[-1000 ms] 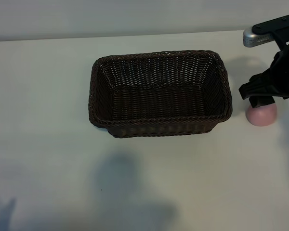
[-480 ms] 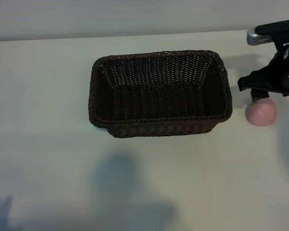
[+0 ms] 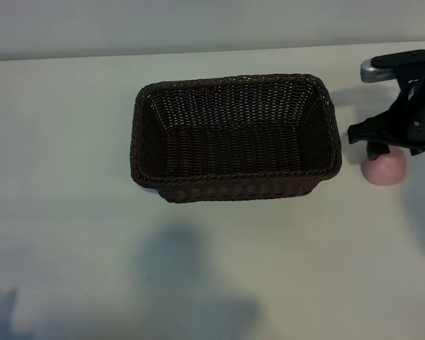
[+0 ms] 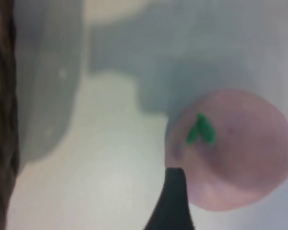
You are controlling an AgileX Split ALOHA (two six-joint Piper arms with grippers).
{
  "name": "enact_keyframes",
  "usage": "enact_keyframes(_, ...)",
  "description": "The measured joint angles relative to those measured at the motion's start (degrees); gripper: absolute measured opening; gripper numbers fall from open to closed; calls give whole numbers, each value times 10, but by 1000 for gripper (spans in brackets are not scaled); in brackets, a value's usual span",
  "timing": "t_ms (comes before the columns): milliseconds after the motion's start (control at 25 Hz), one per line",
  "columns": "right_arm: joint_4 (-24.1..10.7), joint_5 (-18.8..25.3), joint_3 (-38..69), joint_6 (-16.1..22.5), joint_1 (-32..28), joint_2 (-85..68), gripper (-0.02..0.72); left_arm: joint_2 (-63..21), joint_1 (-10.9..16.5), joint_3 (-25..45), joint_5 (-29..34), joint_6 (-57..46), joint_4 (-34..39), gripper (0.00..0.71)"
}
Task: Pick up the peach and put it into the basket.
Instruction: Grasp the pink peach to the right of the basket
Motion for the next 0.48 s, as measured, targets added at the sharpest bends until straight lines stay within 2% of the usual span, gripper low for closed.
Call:
enact_keyframes(160,2,-8,0,1,0,12,581,0,0,0,0,-2,0,594)
enact_keyframes(280,2,-10,-1,1,0,25,535,0,0,0,0,-2,0,593)
enact_keyframes(400,2,-11,-1,1,0,36,423,0,0,0,0,-2,0,593)
enact_keyframes(480,2,-9,-1,1,0,39,296,0,0,0,0,-2,0,593)
